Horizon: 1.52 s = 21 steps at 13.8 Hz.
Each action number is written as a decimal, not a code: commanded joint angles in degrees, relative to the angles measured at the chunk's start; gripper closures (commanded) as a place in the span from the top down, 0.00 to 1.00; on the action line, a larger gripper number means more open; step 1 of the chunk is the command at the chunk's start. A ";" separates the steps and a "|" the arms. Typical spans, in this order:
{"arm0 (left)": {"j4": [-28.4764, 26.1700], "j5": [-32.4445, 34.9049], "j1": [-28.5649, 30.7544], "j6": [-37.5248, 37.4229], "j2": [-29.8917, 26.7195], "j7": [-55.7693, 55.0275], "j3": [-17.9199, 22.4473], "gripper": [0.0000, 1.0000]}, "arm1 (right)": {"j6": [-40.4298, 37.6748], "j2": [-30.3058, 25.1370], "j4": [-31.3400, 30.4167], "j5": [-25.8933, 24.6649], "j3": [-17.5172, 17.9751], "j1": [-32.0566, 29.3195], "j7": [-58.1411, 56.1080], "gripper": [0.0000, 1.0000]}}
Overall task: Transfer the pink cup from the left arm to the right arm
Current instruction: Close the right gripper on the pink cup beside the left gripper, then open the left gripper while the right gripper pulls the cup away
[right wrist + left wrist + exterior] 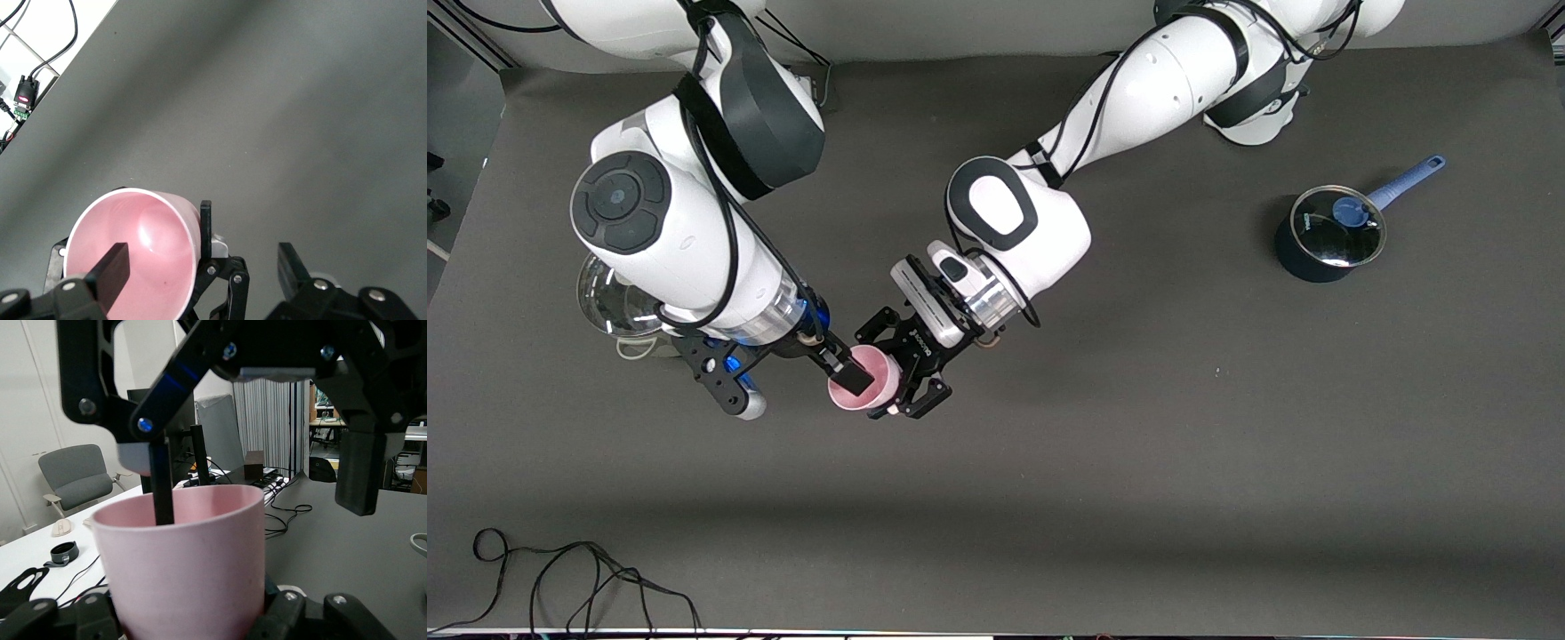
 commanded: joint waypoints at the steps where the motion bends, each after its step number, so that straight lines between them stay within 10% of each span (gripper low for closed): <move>1: -0.01 0.38 -0.90 1.09 -0.95 -1.61 1.13 0.00 | -0.69 0.68 2.07 0.10 0.06 0.11 1.25 0.73; 4: -0.09 0.46 -0.90 1.18 -0.95 -2.84 1.22 0.00 | -1.21 0.32 2.07 0.09 0.06 0.11 1.43 0.00; 14: -0.10 0.90 -0.81 1.18 -1.13 -2.75 2.52 0.00 | -1.13 0.50 2.24 -1.04 -0.29 0.02 0.81 0.00; 15: -0.10 2.38 -0.90 1.09 -1.30 -3.01 4.36 0.99 | -0.96 0.50 2.24 -1.74 -0.38 -0.07 0.81 0.00; 21: -2.10 6.42 1.02 0.04 -2.01 -4.25 5.61 1.00 | 0.01 0.50 2.33 -4.74 -3.62 -1.21 -5.06 0.00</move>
